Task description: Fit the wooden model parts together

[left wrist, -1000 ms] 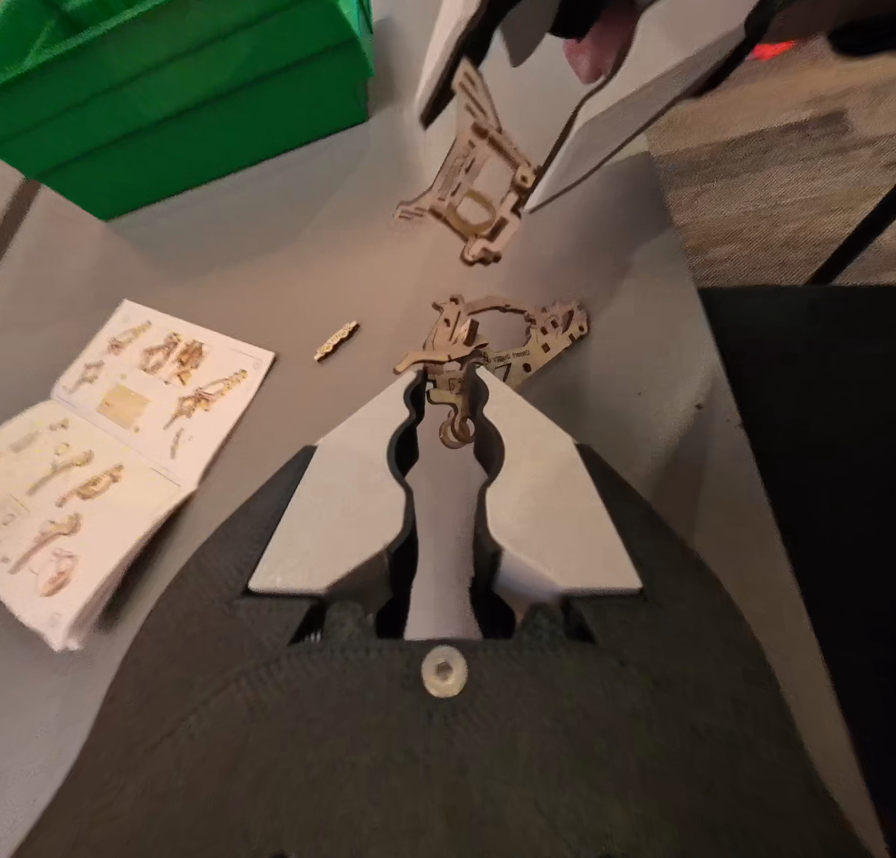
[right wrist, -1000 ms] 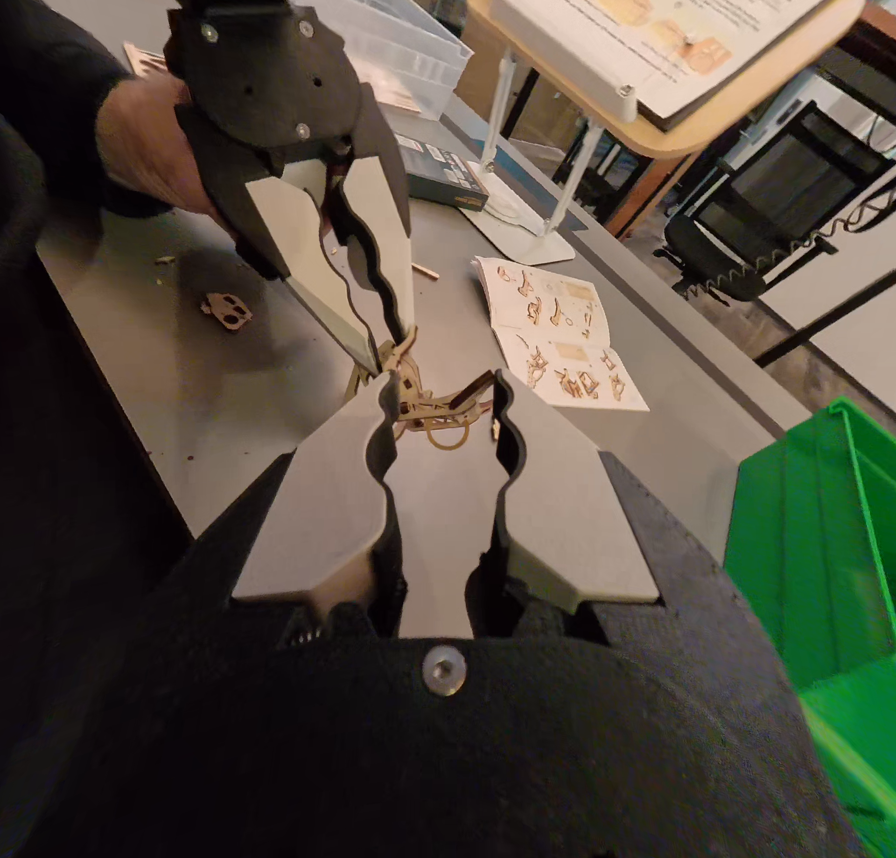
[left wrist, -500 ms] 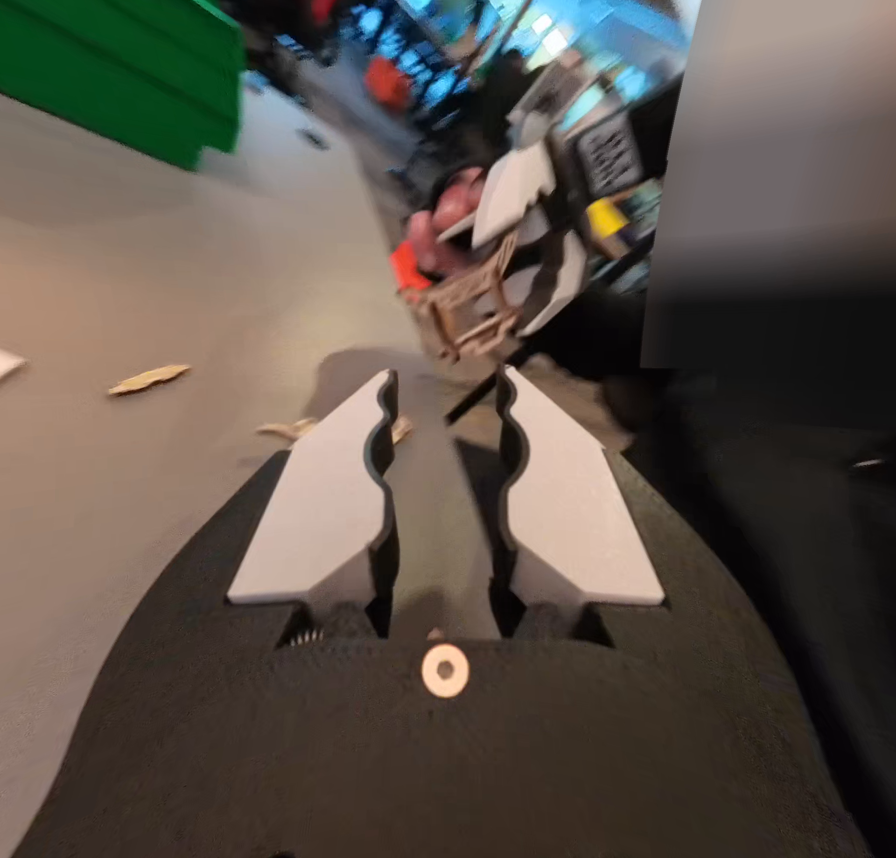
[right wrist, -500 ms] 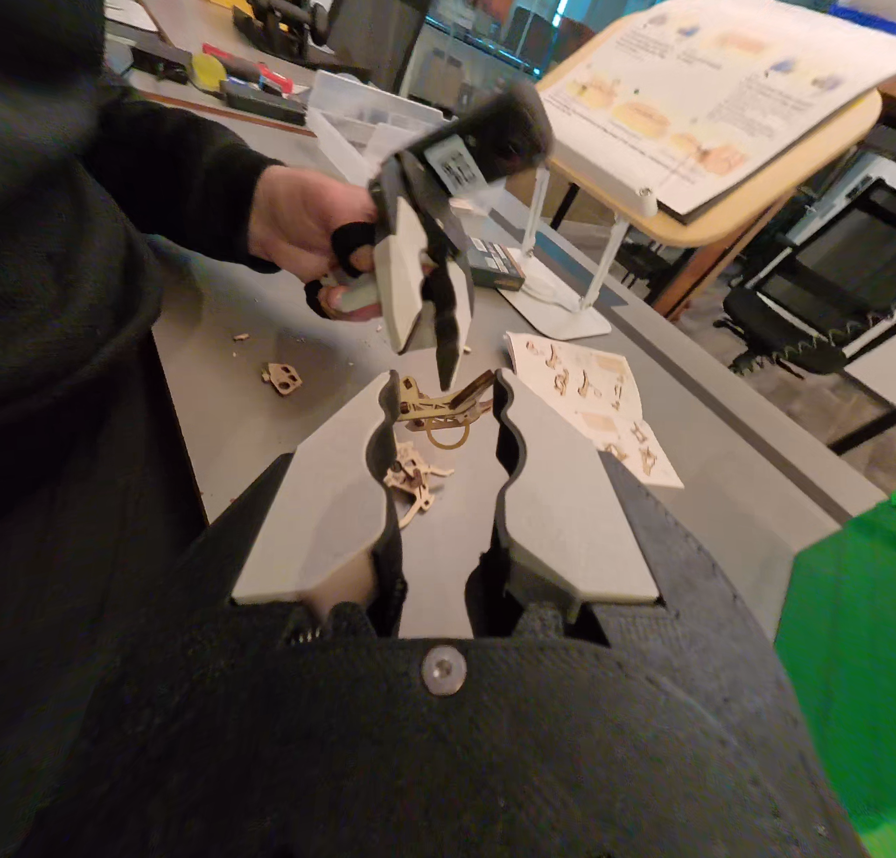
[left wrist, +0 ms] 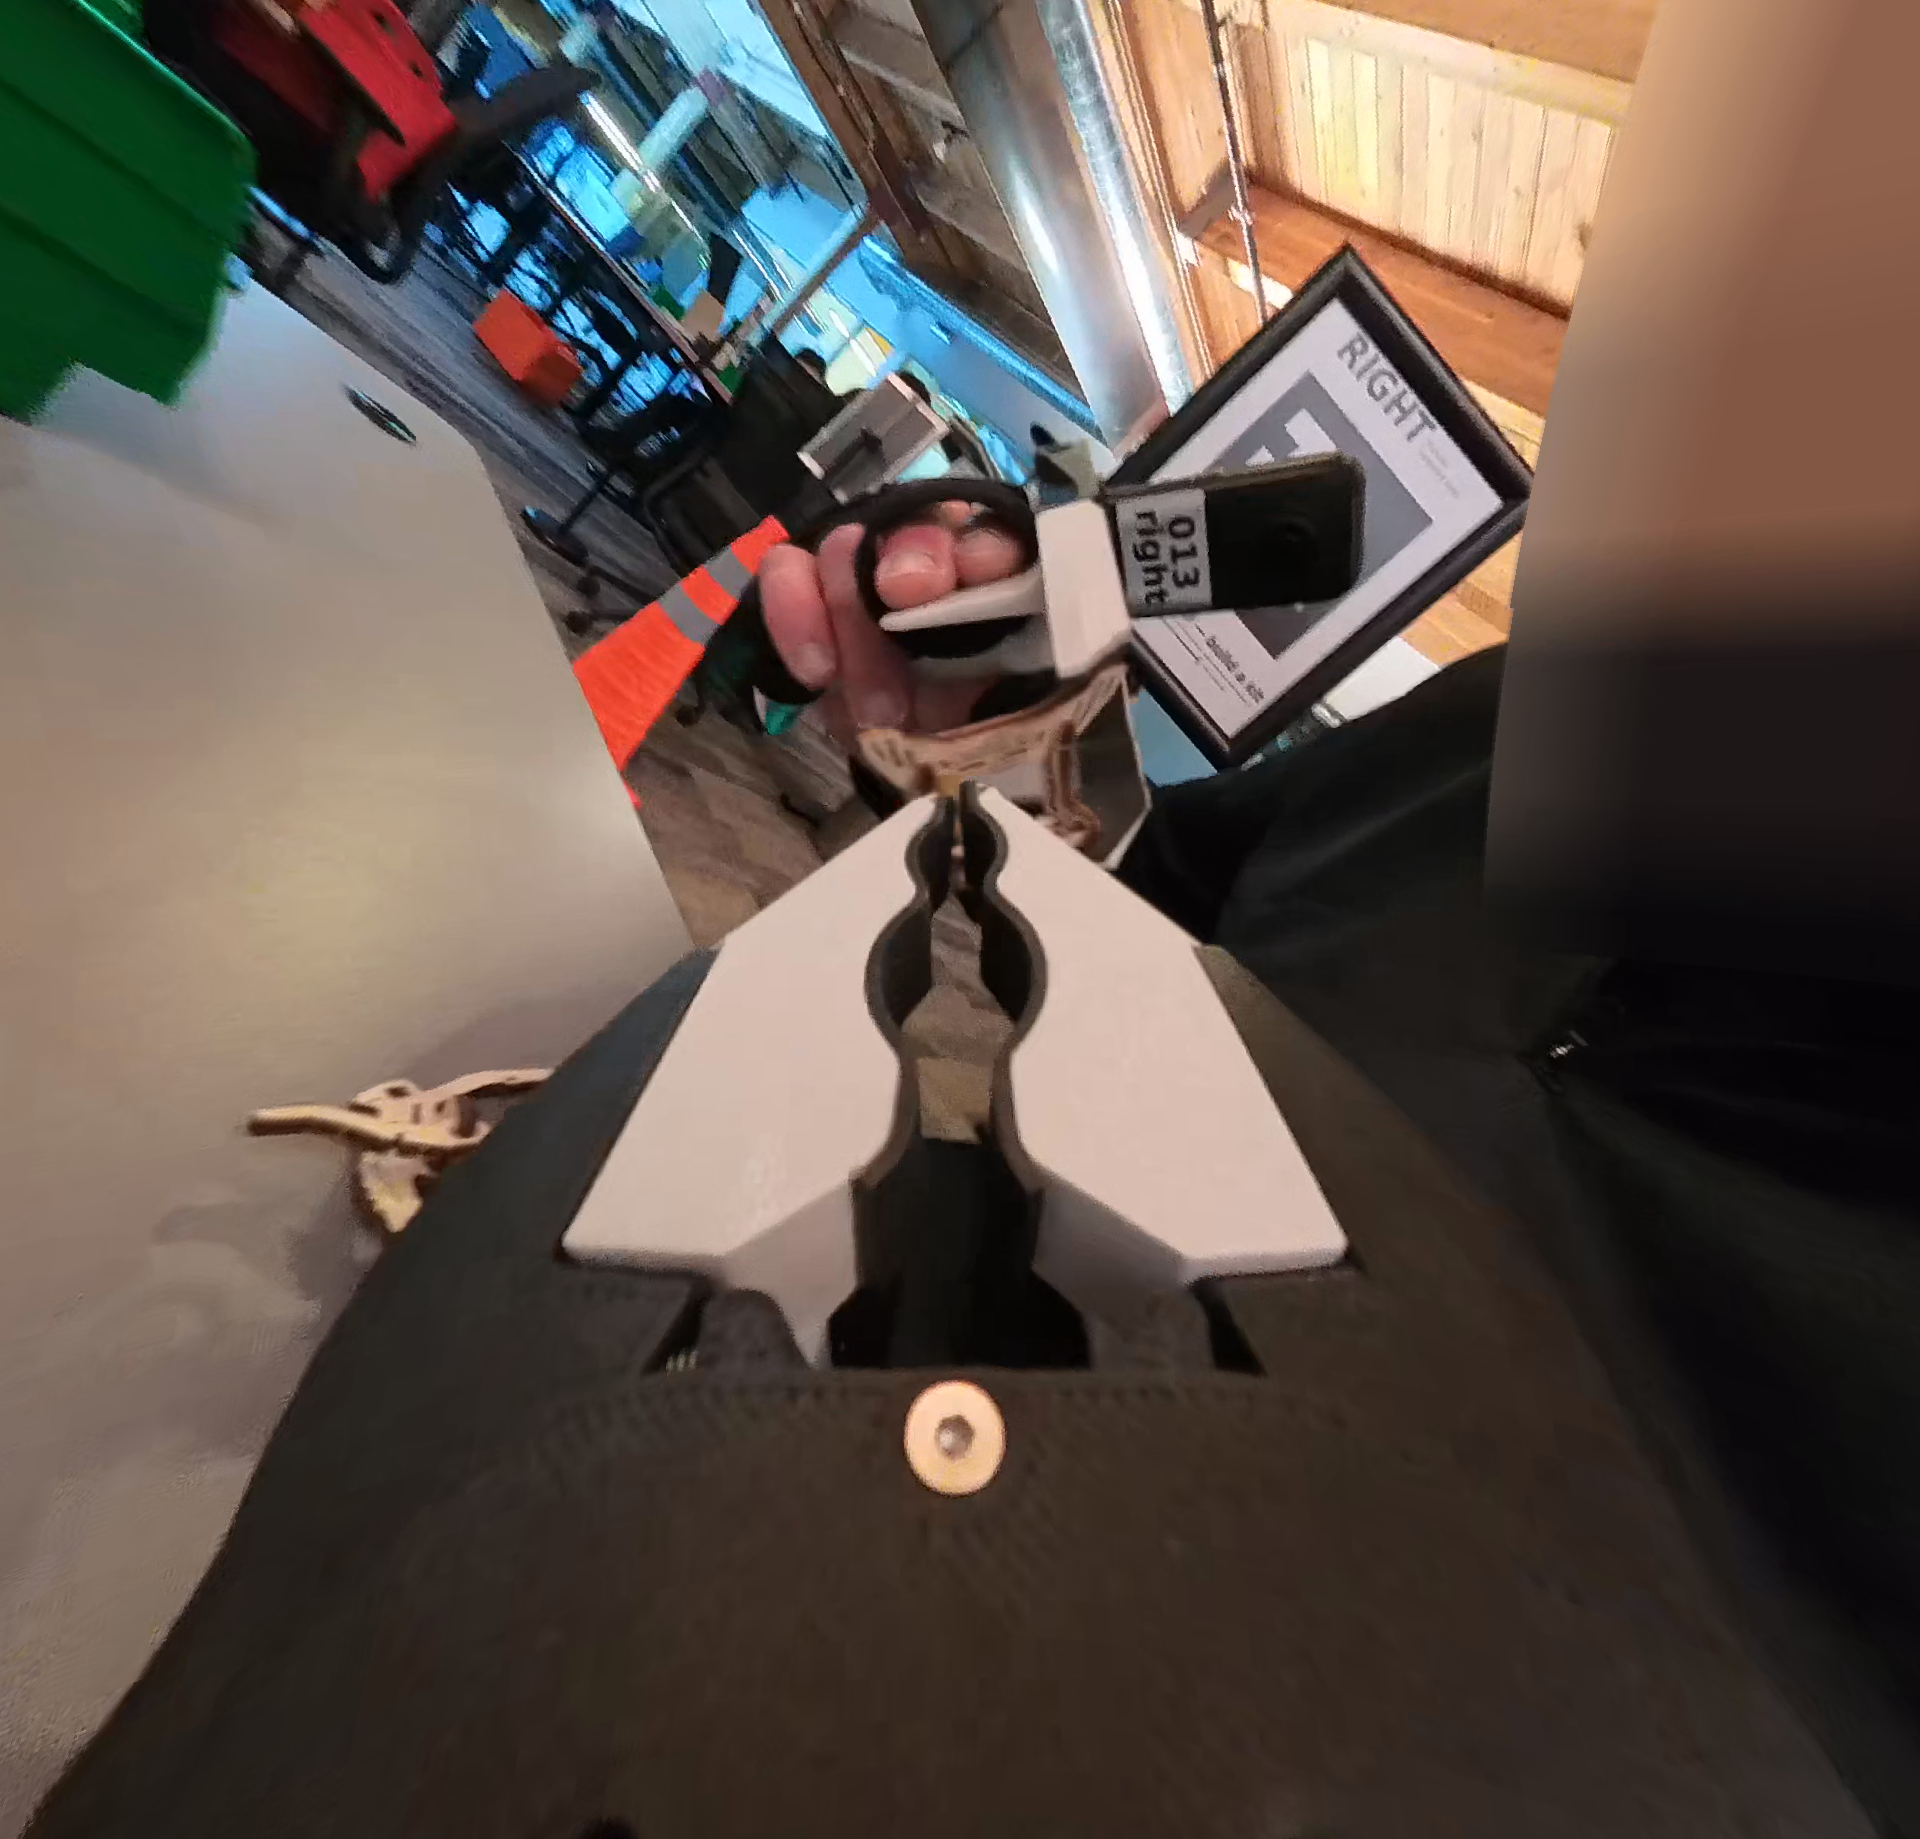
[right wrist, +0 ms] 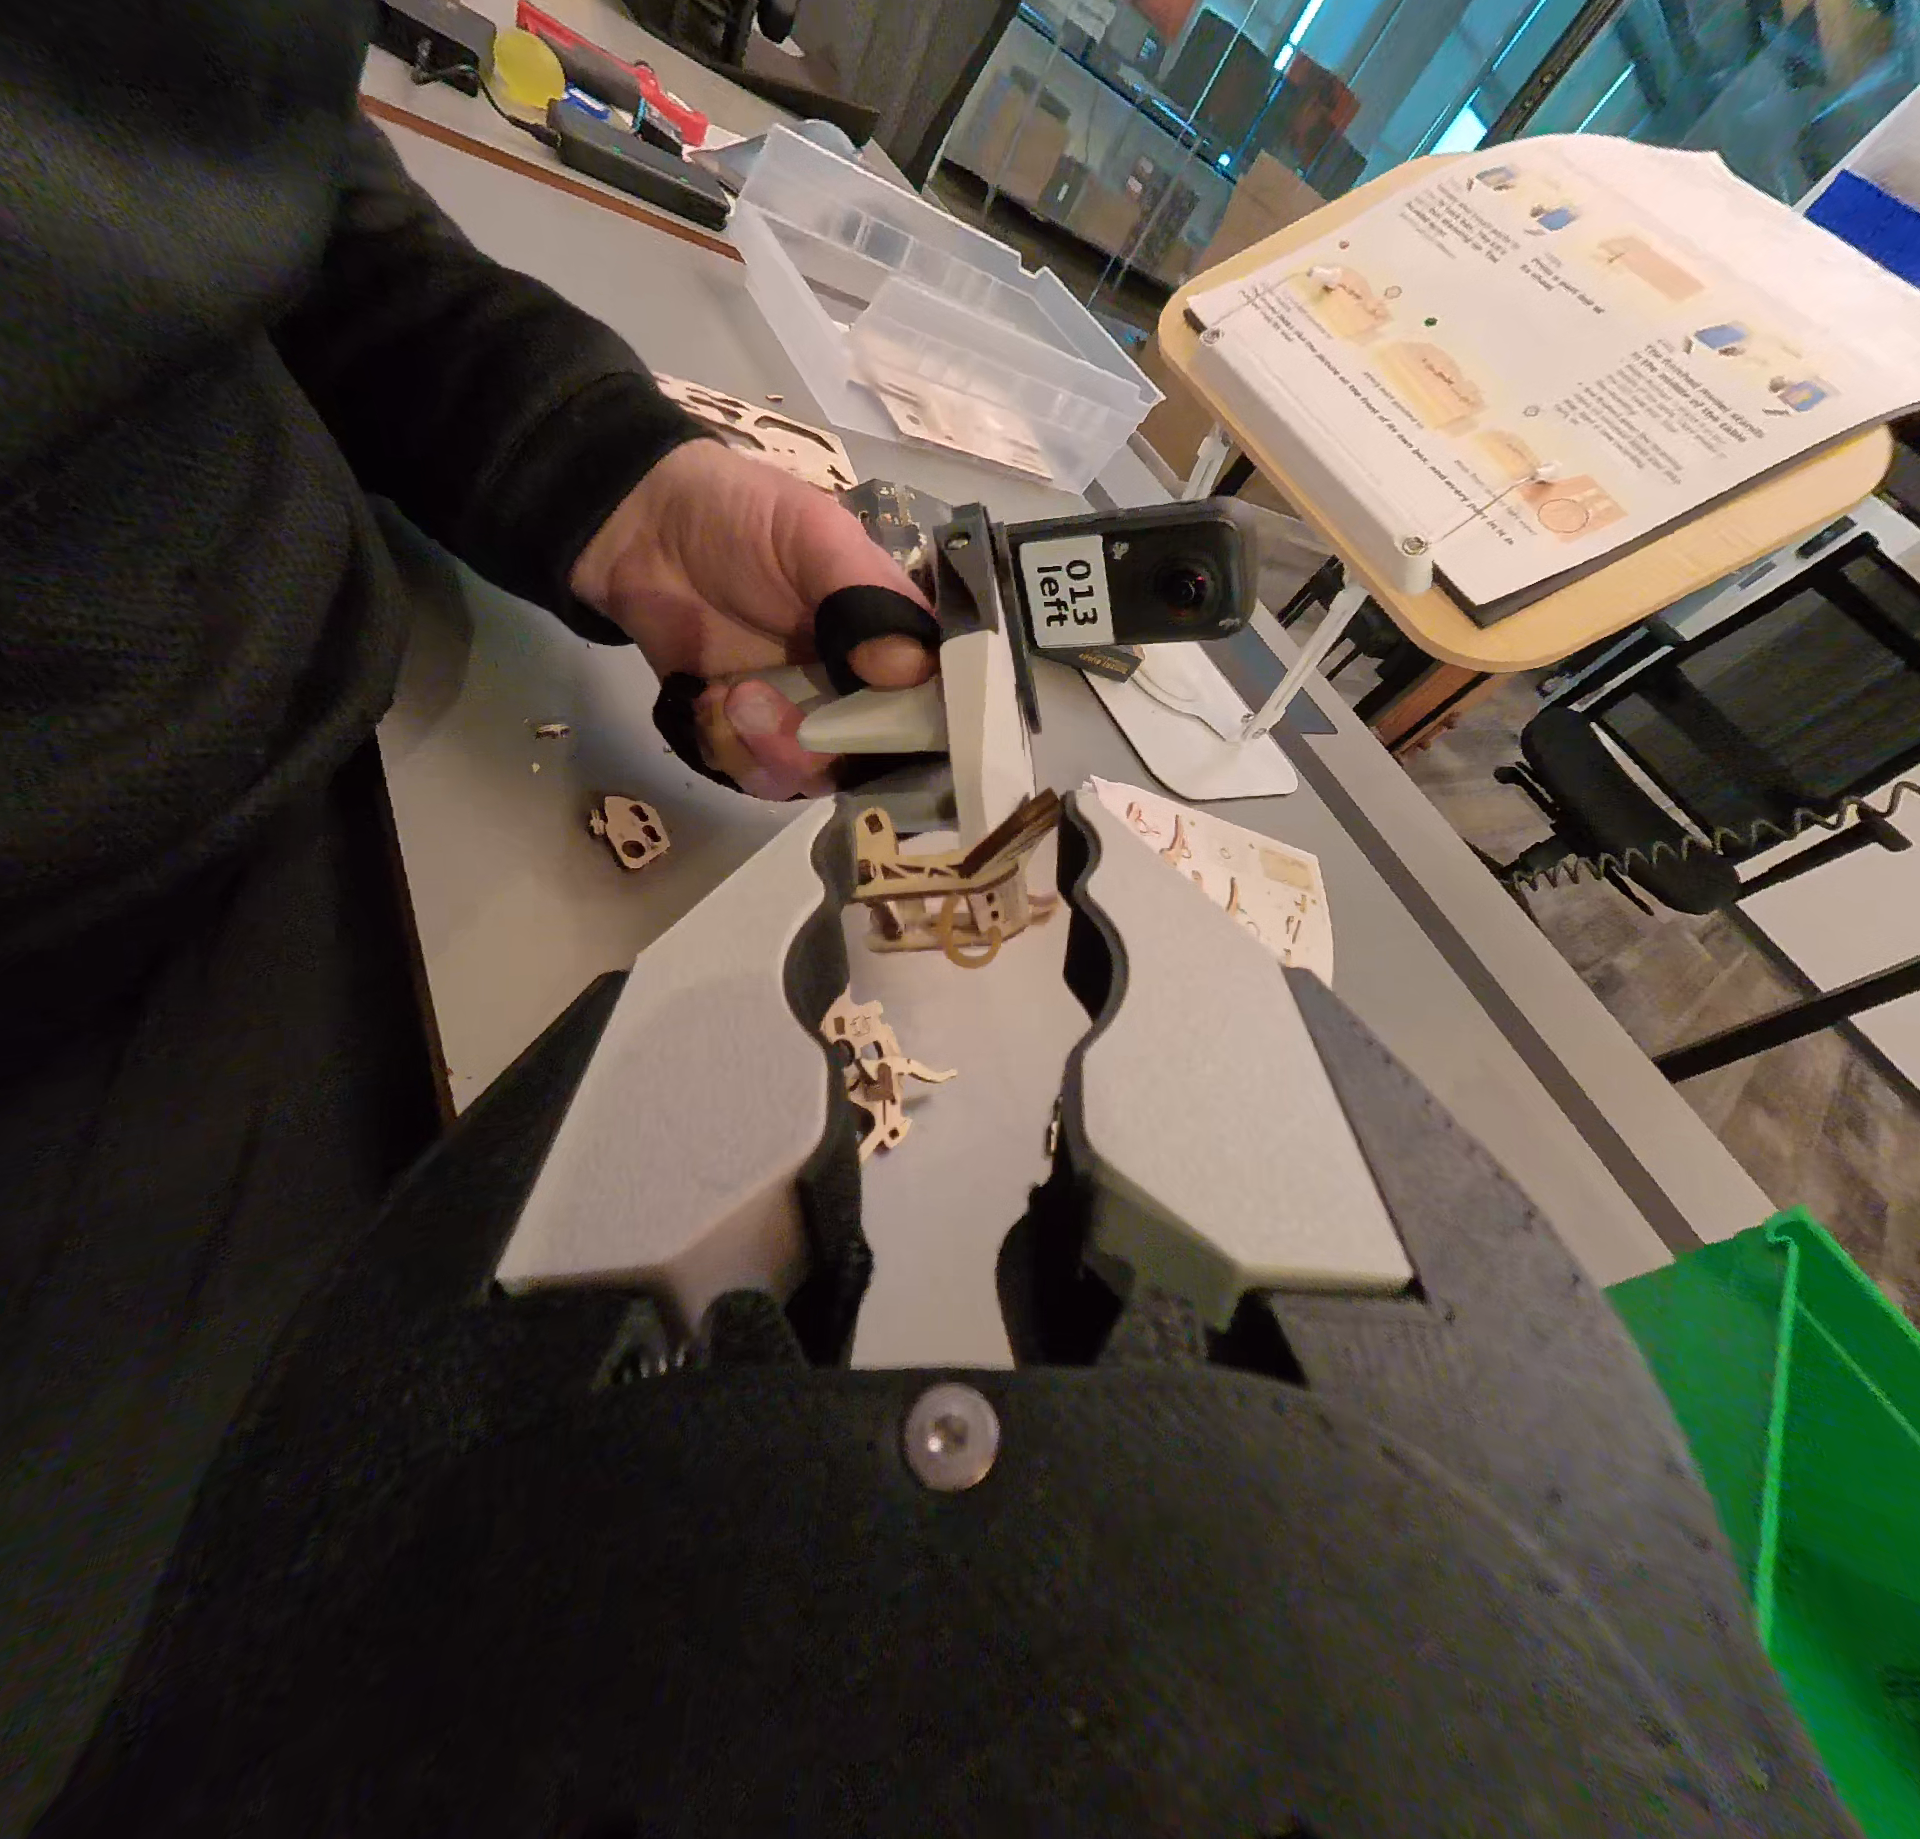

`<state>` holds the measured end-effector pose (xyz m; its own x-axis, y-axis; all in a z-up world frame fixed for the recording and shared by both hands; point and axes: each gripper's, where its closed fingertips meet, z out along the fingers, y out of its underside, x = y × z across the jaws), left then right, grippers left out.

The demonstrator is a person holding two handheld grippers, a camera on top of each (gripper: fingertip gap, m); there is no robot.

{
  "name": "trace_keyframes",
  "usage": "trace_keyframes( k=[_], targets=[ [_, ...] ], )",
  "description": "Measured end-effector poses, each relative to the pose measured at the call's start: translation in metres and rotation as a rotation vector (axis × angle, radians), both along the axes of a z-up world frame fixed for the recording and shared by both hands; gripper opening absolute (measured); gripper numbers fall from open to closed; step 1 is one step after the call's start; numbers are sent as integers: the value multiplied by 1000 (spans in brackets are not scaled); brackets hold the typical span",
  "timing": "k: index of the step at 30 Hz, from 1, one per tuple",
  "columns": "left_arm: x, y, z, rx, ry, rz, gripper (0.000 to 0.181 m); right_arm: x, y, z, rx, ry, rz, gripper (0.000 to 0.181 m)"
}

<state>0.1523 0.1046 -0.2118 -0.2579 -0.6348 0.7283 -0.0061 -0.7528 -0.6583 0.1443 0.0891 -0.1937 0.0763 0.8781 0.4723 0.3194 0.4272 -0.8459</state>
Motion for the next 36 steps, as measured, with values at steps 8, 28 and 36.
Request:
trace_keyframes(
  k=[8,28,36],
  targets=[
    [10,-15,11,-127,-163,-178,17,-1,-7,12,-3,34,16,35],
    [22,9,24,463,71,172,8,25,16,18,-693,241,-336,9],
    [22,21,35,569,162,231,41,40,21,31,-683,366,-445,5]
  ],
)
